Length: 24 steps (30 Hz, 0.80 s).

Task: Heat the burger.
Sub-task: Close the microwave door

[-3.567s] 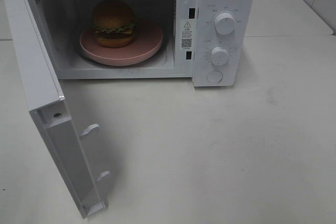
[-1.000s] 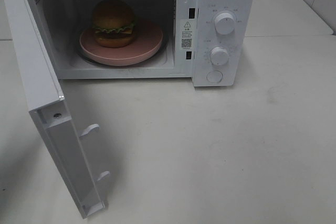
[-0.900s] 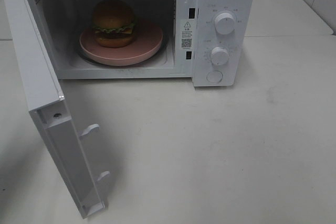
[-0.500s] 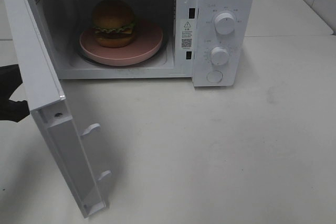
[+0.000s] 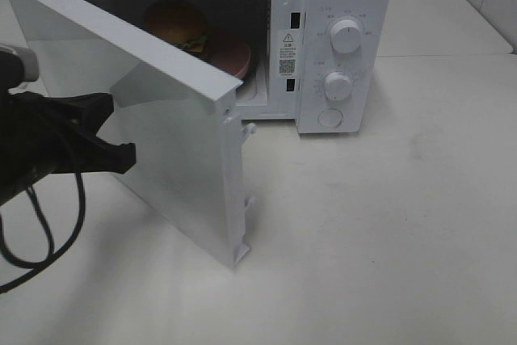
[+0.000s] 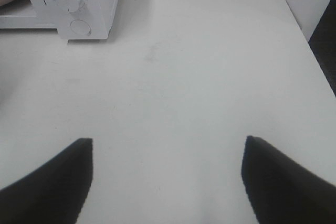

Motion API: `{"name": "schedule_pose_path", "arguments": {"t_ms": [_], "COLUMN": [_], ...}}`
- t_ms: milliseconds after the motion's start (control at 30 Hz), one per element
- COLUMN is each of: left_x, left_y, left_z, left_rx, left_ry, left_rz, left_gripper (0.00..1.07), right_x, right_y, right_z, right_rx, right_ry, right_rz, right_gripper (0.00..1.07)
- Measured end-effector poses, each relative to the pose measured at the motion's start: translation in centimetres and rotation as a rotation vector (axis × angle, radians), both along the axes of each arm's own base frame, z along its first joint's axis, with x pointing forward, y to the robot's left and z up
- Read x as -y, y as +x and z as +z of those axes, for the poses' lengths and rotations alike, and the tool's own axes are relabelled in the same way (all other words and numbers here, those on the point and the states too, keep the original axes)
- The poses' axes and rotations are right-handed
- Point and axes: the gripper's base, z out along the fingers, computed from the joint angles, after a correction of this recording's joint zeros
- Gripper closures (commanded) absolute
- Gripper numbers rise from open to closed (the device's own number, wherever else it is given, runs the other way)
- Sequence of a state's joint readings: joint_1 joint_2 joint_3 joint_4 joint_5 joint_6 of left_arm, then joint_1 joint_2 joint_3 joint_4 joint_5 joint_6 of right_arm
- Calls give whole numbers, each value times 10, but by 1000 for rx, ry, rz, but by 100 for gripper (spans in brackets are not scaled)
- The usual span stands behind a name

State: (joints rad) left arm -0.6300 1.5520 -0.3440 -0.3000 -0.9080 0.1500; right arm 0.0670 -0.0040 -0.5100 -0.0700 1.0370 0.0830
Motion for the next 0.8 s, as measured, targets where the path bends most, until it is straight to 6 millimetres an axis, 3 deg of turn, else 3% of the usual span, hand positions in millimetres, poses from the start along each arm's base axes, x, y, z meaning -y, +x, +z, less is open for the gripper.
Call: {"name": "schedule_pose_path", "arguments": {"t_ms": [300,800], "left_x": [50,91], "left_y": [22,64], "left_z": [10,20], "left_rx": [63,49], "left_ry": [25,25], "left_rz": [3,139], "left_gripper": [107,107], "right_x": [0,0], "right_y": [0,0], "right_z": [0,0], "right_rx": [0,0], "right_ry": [0,0], "right_rz": [0,0], "right_gripper": [32,32]}}
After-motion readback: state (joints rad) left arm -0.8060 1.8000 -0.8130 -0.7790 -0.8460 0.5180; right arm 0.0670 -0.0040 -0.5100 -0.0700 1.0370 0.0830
